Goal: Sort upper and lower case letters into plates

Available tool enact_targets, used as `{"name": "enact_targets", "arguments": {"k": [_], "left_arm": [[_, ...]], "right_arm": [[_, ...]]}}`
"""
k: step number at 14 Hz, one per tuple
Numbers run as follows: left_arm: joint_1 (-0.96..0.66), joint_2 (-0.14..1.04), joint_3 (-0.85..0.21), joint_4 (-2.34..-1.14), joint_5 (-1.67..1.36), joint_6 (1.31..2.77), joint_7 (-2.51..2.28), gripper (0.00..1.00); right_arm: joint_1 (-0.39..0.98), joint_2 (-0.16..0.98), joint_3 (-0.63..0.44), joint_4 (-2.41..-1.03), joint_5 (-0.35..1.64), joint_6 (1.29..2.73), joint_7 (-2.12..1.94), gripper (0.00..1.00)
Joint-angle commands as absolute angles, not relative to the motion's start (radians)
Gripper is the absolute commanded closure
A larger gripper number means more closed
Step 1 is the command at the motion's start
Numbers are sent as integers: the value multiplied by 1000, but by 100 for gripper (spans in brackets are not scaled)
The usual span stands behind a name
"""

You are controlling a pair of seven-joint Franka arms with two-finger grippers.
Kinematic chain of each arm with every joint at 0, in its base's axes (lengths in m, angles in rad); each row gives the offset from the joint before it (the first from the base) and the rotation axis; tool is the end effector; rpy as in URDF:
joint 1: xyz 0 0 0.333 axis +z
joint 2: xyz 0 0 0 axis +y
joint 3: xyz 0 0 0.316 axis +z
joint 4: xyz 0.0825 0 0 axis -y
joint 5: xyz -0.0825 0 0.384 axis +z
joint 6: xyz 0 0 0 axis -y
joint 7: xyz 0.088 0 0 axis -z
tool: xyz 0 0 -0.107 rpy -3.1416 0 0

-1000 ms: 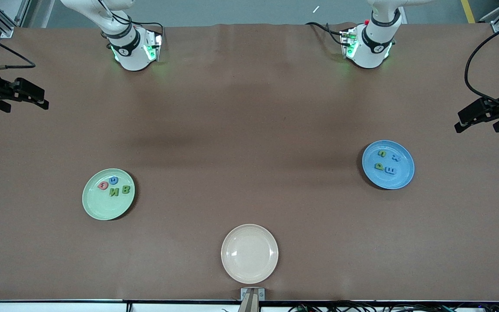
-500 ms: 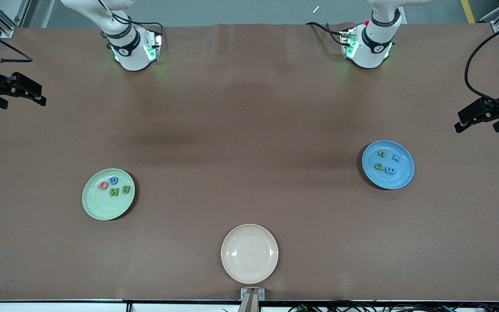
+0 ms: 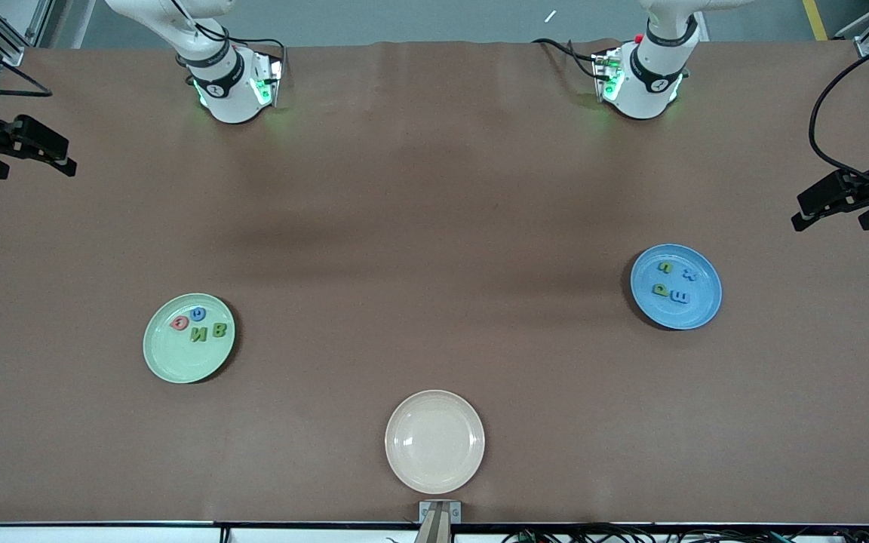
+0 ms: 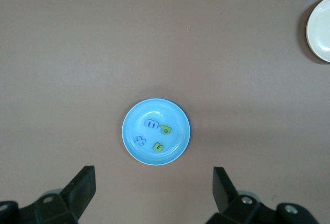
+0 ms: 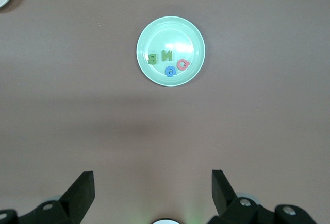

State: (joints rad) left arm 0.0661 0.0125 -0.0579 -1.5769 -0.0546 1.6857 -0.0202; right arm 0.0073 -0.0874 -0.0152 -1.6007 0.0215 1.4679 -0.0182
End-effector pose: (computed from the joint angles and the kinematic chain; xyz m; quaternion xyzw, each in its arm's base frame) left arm 0.5698 -0.0004 0.6254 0.9983 0.0160 0.0480 0.0279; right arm 0.5163 -0.0020 0.6486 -0.9997 -0.0061 0.0226 0.0117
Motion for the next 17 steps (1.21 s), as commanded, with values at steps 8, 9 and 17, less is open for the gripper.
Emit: {"name": "enact_targets", "arguments": {"k": [8,9,17], "left_arm": [[72,8,-61,-1565,-38,1666,-5,0],[72,8,-61,-1565,-38,1666,-5,0],[72,8,-61,-1566,-38,1664,-5,0]], "right_arm": [[5,-112,-23,-1640,25,1491,-9,0],[5,-112,-25,-1640,25,1491,-20,0],[-28,-123,-23,-1632,51,1480,-58,0]]}}
